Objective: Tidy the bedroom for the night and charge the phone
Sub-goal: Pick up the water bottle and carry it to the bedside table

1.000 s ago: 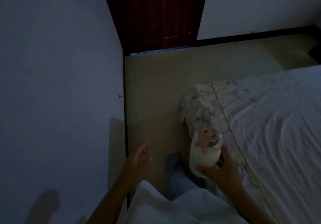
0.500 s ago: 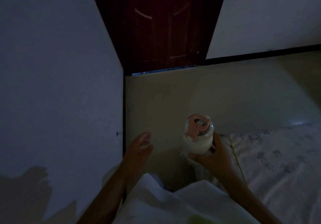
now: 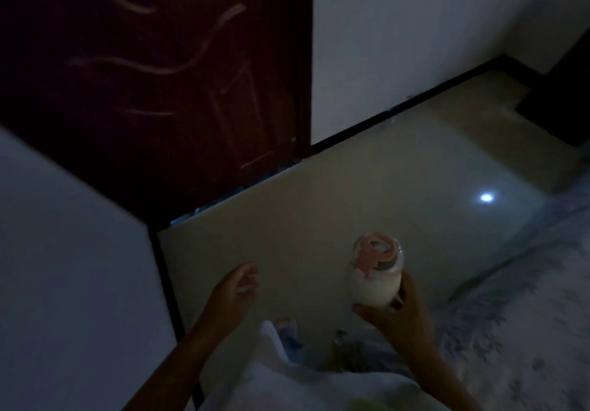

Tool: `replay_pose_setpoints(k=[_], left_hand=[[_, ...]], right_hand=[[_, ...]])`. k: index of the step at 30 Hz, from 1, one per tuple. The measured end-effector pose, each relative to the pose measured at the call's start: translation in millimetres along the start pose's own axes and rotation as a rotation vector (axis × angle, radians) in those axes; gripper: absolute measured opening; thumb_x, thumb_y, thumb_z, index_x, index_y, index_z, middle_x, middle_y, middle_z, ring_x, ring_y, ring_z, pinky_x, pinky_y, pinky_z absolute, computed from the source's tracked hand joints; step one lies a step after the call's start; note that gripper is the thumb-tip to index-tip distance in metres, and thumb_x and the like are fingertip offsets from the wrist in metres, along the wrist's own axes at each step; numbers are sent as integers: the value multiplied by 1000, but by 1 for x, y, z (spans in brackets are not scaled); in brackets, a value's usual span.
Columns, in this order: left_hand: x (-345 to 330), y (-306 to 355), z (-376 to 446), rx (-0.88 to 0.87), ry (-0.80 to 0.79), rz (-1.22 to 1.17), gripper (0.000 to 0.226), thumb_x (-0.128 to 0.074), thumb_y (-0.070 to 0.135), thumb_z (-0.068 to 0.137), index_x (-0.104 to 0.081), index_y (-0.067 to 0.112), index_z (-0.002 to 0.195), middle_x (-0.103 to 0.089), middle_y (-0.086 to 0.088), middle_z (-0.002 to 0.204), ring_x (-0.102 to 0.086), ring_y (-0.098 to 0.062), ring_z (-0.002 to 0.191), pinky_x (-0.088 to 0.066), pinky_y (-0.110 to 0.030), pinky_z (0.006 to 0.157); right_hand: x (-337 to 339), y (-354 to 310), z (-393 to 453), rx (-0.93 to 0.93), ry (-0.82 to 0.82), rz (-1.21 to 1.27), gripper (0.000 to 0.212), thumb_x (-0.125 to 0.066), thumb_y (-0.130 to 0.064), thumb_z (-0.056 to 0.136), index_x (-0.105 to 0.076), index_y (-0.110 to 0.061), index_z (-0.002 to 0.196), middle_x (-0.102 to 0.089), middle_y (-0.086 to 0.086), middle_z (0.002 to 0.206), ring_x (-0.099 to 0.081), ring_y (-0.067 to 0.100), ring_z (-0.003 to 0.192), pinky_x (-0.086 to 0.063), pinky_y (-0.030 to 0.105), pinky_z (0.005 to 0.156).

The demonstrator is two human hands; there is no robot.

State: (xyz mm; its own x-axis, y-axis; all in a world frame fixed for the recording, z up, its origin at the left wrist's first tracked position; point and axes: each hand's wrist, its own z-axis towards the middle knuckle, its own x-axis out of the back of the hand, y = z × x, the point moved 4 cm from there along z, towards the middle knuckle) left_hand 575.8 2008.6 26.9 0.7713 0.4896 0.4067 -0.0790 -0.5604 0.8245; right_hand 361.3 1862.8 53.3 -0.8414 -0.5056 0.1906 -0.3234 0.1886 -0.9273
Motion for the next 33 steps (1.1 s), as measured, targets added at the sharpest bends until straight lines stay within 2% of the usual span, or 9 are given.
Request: replay_pose_setpoints(k=[3, 8, 13, 18, 21, 25, 28, 30, 33], left_hand=[[-5, 54, 78, -75, -100, 33, 39, -47, -4, 86, -42, 2, 124, -48, -6, 116, -46, -17, 102, -38, -25, 81], [-60, 132, 168, -190, -328, 67, 38, -51, 2, 84, -45, 6, 122, -49, -4, 114, -47, -16, 103, -39, -13, 71], [-130, 184, 241, -246, -512, 142, 37, -48, -4, 85, -45, 5, 121, -48, -2, 113, -47, -16, 104, -42, -9, 70], [-203, 245, 326, -294, -583, 178, 37, -49, -5, 84, -45, 4, 120, -49, -6, 114, -49, -19, 102, -43, 2, 66], [-242, 288, 370, -288, -615, 165, 33, -52, 3, 84, -47, 6, 117, -50, -8, 115, -49, -21, 101, -45, 0, 65], [-299, 347, 418, -333, -649, 228, 32, -50, -2, 85, -49, 11, 115, -52, -10, 113, -52, -22, 99, -46, -7, 65], [-356, 394, 447, -443, -743, 249, 35, -50, -6, 84, -48, 2, 118, -50, -6, 112, -50, -19, 99, -45, 1, 63], [-393, 420, 471, -484, -790, 262, 35, -50, -6, 84, -47, 2, 118, -50, -4, 110, -50, -18, 100, -43, 3, 64], [-440, 452, 517, -512, -855, 293, 34, -50, -2, 85, -47, 6, 118, -50, -4, 109, -51, -18, 102, -43, 2, 66]], right_hand=[[-8, -30, 50, 28, 68, 31, 69, -78, 9, 56, -41, -20, 106, -50, -11, 89, -49, -2, 78, -48, 13, 58], [14, -46, 113, 30, 254, 49, 73, -80, 11, 51, -42, -19, 105, -49, -16, 91, -46, -7, 83, -43, -4, 62], [66, -41, 170, -44, 435, 110, 73, -78, 13, 51, -43, -24, 102, -50, -20, 91, -50, -4, 80, -50, 6, 63], [141, -48, 245, -53, 553, 87, 74, -80, 11, 49, -43, -37, 89, -49, -21, 91, -50, -2, 82, -43, 13, 66], [190, -65, 297, -54, 623, 65, 71, -80, 14, 48, -44, -29, 92, -52, -15, 88, -52, 4, 80, -47, 8, 59], [244, -90, 360, -48, 686, 76, 75, -80, 12, 49, -44, -16, 108, -55, 0, 96, -52, 15, 88, -46, 17, 67], [277, -100, 401, -76, 743, 92, 79, -84, 3, 47, -44, -12, 113, -53, 4, 100, -51, 18, 93, -45, 29, 75], [298, -102, 428, -90, 769, 90, 82, -87, -7, 42, -45, -11, 112, -52, 1, 98, -52, 16, 92, -44, 28, 75], [334, -99, 475, -127, 807, 87, 75, -82, 8, 49, -44, -13, 111, -51, 3, 99, -49, 17, 96, -41, 22, 73]])
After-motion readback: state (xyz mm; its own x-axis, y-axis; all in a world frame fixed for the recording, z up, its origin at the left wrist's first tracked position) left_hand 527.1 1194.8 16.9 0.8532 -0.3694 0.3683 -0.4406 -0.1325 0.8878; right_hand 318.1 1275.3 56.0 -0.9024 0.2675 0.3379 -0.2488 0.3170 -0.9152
